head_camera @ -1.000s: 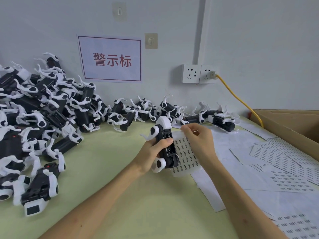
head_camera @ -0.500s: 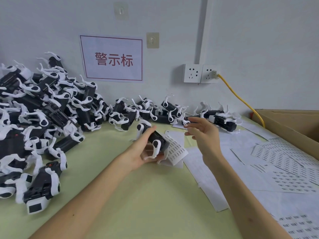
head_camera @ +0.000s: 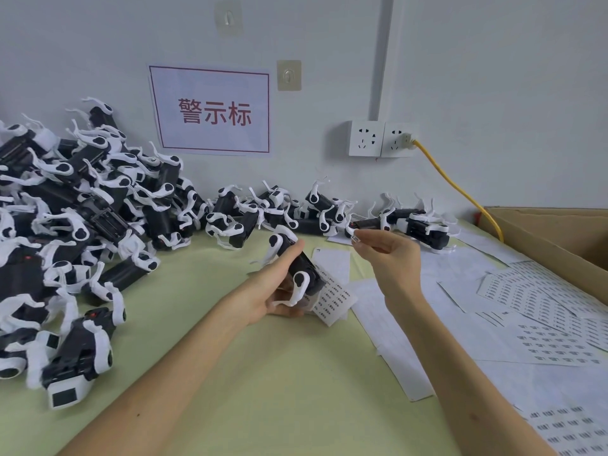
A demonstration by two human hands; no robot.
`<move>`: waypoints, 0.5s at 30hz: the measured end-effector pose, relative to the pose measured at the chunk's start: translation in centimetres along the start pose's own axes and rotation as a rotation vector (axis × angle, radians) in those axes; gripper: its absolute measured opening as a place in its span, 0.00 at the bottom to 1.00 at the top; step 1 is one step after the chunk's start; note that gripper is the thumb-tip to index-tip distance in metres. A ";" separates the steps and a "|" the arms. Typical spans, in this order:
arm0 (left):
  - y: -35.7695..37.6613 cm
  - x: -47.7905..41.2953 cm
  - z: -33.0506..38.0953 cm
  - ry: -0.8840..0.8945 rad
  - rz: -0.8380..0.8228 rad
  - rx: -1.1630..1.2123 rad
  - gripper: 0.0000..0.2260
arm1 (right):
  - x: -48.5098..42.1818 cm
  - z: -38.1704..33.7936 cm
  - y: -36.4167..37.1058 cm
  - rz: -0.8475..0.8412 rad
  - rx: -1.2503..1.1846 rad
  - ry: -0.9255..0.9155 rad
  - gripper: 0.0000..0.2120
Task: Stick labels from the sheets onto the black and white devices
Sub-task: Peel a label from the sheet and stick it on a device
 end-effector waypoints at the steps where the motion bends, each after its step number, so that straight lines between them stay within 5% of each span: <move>1: 0.2 0.0 0.0 0.000 -0.024 0.008 0.25 | 0.0 0.0 0.0 0.005 0.005 -0.001 0.14; 7: 0.9 -0.1 0.5 0.062 -0.134 0.095 0.19 | -0.1 0.0 0.0 0.014 0.016 -0.005 0.10; 10: 1.3 -0.1 1.1 0.171 -0.153 0.037 0.36 | -0.2 0.2 0.2 -0.003 0.015 0.004 0.08; 15: 2.4 0.3 2.2 0.300 -0.180 0.052 0.20 | 0.0 1.2 1.7 -0.145 0.052 0.088 0.05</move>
Point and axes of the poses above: each hand's wrist, its own x-axis away from the middle knuckle, its own y-axis out of the palm, z = x × y, the point moved 9 cm from there along -x, towards the middle knuckle, and after that the axes turned 4 degrees about -x, right-handed, at the moved point
